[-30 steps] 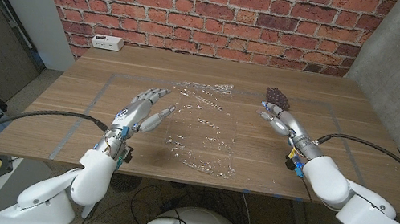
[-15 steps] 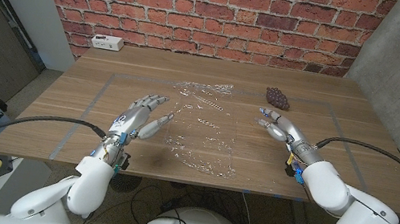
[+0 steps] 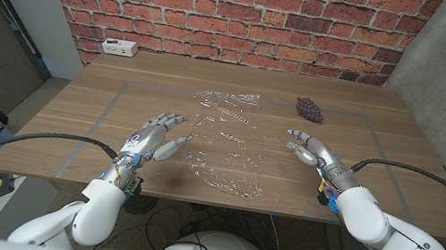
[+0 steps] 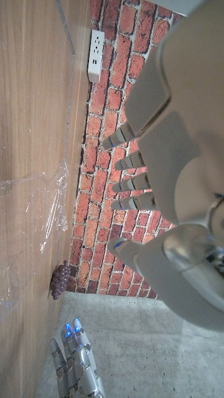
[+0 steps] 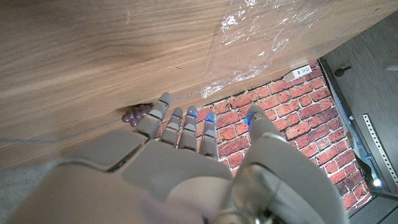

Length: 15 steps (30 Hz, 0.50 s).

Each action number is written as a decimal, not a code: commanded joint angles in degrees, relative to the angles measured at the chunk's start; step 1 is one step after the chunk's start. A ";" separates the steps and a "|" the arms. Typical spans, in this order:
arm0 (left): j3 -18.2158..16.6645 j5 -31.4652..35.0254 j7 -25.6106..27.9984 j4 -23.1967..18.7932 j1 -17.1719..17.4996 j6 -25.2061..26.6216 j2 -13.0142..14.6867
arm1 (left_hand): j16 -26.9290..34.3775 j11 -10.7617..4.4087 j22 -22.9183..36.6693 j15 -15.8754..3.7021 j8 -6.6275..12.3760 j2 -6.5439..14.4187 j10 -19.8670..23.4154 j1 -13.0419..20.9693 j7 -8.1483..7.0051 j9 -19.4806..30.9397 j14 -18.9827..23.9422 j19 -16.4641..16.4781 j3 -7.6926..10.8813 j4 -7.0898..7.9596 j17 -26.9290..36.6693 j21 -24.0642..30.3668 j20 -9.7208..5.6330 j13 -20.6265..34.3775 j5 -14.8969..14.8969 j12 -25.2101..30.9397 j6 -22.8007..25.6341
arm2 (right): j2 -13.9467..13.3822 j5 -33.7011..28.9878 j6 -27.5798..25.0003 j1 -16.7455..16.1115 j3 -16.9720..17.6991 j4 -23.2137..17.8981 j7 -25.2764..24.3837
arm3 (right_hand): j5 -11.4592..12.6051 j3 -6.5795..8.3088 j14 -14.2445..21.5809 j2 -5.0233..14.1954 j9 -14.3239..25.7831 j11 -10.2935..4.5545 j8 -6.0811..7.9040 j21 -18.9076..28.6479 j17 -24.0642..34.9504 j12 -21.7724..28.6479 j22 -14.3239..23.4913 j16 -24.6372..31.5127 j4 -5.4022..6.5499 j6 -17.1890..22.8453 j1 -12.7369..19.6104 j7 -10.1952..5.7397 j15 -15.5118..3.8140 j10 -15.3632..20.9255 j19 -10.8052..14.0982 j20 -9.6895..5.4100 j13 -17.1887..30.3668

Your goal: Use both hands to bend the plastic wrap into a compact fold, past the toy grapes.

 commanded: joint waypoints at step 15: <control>2.46 3.66 -1.46 -2.73 2.14 8.12 1.29 | 0.00 -0.33 0.08 -0.34 0.85 -0.15 1.80 2.03 0.00 0.33 0.66 1.23 0.34 -2.09 0.14 -0.39 0.20 0.25 0.11 -0.09 3.63 | -1.38 -3.99 -4.75 -0.77 -3.76 -2.42 -0.53 | 0.28 0.97 1.73 0.12 0.12 -0.44 0.54 -0.17 0.07 0.62 0.27 0.60 -0.97 2.63 2.83 0.07 -0.64 2.35 1.32 0.14 0.18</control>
